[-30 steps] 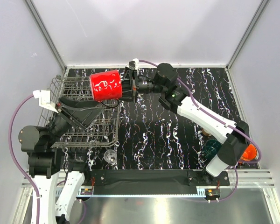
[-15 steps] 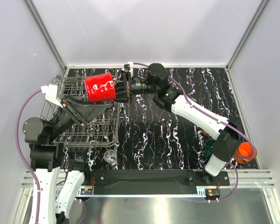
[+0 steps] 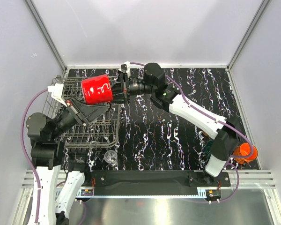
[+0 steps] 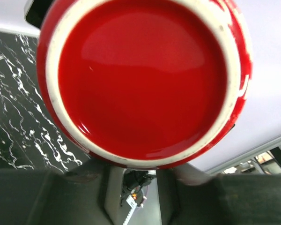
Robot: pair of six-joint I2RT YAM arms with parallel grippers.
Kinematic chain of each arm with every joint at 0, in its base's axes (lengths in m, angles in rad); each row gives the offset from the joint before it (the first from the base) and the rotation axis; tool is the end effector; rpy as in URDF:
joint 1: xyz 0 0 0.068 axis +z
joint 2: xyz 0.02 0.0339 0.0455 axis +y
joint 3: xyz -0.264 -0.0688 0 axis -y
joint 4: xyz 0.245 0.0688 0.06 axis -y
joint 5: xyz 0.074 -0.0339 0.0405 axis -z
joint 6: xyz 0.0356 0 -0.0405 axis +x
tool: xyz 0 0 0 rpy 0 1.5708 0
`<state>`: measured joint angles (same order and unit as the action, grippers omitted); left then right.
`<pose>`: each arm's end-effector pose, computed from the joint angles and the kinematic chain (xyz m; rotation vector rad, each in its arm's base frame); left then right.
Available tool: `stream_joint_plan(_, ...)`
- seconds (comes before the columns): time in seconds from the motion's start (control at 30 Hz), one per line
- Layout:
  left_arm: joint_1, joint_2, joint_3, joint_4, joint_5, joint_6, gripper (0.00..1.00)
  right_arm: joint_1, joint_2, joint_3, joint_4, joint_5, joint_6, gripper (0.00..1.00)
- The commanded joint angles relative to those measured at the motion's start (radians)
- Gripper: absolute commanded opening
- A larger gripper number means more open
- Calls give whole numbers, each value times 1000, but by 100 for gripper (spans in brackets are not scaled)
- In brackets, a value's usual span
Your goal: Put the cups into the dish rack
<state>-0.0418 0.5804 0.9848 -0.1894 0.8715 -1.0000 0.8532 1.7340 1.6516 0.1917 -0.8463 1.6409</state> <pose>0.0943 -0.0312 0.4305 0.0723 1.6002 -1.4170 0.2489 0.3257 0.4243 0.1493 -2.0766 -2.2343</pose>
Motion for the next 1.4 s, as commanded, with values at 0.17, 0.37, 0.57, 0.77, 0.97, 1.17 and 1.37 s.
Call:
stream_joint_plan(0.17, 0, 7, 29, -10, 35, 15, 0, 27, -16, 66, 26, 0, -53, 0)
stream_joint_plan(0.37, 0, -11, 14, 1, 37, -5, 0, 27, -39, 27, -57, -2, -139, 26)
stream_joint_plan(0.57, 0, -45, 21, -15, -17, 12, 0, 23, -63, -47, -32, -10, -147, 50)
stream_joint_plan(0.77, 0, -39, 89, -189, -72, 113, 0, -8, -106, -107, -83, -8, -196, 65)
stream_joint_plan(0.97, 2, 50, 221, -531, -288, 339, 0, -132, -244, -107, -628, 139, -568, 87)
stream_joint_plan(1.17, 0, 130, 250, -651, -589, 497, 0, -161, -333, -76, -1145, 418, -933, 99)
stream_joint_plan(1.37, 0, 240, 172, -576, -906, 560, 0, -160, -464, -157, -1307, 501, -1014, 100)
